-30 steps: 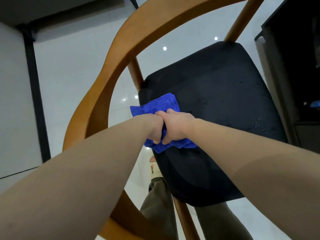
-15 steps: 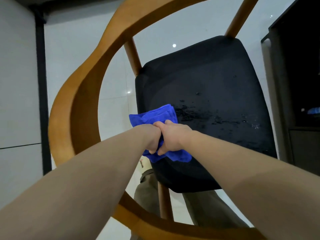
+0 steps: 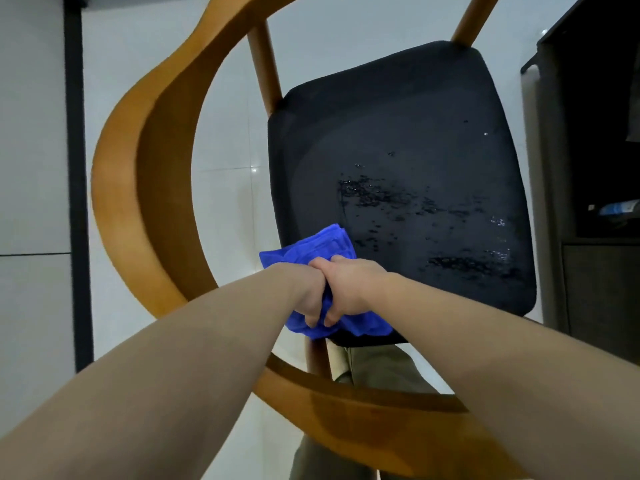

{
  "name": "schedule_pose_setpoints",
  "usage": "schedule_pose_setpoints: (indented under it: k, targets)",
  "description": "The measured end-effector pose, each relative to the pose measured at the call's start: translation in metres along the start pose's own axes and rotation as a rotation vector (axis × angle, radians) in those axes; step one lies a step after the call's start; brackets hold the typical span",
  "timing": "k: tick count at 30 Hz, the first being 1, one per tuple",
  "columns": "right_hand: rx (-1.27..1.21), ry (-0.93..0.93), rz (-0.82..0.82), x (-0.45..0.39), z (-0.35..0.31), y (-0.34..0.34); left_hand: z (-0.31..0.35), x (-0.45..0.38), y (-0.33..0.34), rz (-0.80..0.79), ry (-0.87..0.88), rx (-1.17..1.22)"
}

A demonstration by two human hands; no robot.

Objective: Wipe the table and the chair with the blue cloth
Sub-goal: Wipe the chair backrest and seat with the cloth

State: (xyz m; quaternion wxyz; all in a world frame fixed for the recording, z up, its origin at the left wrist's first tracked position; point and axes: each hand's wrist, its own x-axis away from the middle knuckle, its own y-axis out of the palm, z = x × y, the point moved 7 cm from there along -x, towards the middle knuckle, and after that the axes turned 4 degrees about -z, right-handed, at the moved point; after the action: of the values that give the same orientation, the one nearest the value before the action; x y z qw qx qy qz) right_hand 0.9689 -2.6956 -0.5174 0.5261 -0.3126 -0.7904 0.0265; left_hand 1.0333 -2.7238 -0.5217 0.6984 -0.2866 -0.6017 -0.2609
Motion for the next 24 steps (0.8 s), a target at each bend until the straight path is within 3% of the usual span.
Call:
schedule_pose_setpoints:
  k: [6, 14, 20, 24]
  targets:
    - [0.043, 0.042, 0.011, 0.01, -0.001, 0.015, 0.008, 0.0, 0.014, 0.023, 0.006, 0.0]
    - [0.034, 0.037, 0.066, 0.003, 0.003, 0.016, 0.015, -0.009, 0.016, 0.134, -0.04, -0.187]
    - [0.005, 0.023, 0.06, 0.004, 0.009, 0.013, 0.018, -0.014, 0.015, 0.113, -0.079, -0.203]
    - [-0.011, 0.025, 0.05, 0.012, 0.029, 0.022, 0.038, -0.013, 0.009, 0.231, -0.066, -0.211]
